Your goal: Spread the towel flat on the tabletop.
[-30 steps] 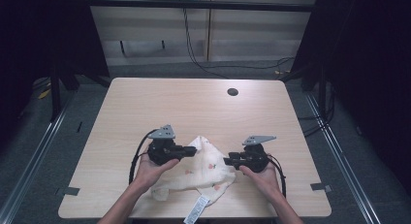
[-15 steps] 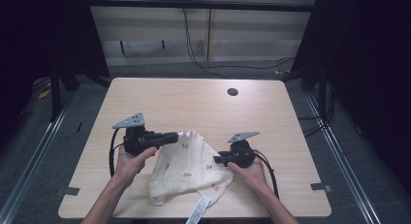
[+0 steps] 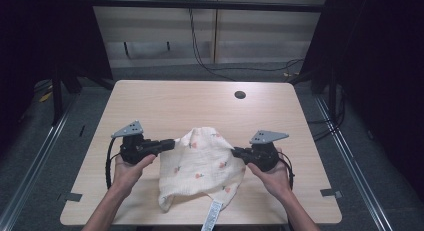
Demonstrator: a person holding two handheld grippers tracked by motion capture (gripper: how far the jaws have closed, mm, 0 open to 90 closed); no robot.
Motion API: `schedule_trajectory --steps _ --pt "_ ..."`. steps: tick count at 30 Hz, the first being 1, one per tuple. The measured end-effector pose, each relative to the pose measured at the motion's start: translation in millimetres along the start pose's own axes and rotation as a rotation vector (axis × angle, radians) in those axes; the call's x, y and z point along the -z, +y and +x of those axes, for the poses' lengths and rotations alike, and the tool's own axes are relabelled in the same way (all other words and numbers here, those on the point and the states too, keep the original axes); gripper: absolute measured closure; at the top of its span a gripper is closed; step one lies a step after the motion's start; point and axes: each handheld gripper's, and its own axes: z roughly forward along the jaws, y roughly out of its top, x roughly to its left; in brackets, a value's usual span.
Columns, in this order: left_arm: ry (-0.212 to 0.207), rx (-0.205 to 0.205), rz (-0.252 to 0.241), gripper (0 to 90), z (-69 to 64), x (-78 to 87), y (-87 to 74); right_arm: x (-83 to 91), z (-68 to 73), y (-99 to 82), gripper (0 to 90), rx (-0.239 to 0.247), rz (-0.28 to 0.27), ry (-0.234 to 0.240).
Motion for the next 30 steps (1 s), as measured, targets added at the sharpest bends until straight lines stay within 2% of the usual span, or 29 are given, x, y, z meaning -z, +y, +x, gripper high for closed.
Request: schedule_trajectory --steps 4,9,12,14,18,20,23,27,28,30 --pt "0.023 0.025 0.062 86.4 7.0 -5.7 -16.5 -19.9 15.1 -20.0 84.9 0.009 0.090 0.060" --pt "0.044 0.024 0.086 86.2 8.8 -2.9 -20.4 -37.5 31.1 -36.4 82.7 0.017 0.144 0.098" --pt "0.059 0.040 0.088 86.1 12.4 1.3 -24.3 -40.2 38.3 -37.2 81.5 0.028 0.146 0.121" --pt "0.061 0.054 0.086 86.0 14.5 1.4 -27.4 -43.3 41.2 -37.1 79.2 0.016 0.145 0.150" --pt "0.067 0.055 0.105 85.9 16.0 1.1 -30.2 -57.1 44.8 -41.5 71.5 0.006 0.185 0.194" --pt "0.070 0.054 0.112 85.8 17.2 2.9 -30.8 -61.2 47.5 -42.4 69.1 0.005 0.187 0.201" --pt "0.066 0.063 0.109 85.8 19.6 6.2 -32.5 -61.2 45.8 -38.5 62.8 -0.006 0.177 0.200" --pt "0.060 0.075 0.102 85.8 21.0 4.6 -35.3 -55.0 35.4 -33.6 56.8 -0.035 0.161 0.202" --pt "0.066 0.071 0.112 85.8 21.2 4.0 -35.4 -52.4 31.0 -30.7 56.8 -0.041 0.161 0.219" --pt "0.068 0.078 0.111 85.8 22.0 3.4 -36.0 -45.5 24.3 -25.8 57.7 -0.056 0.128 0.218"
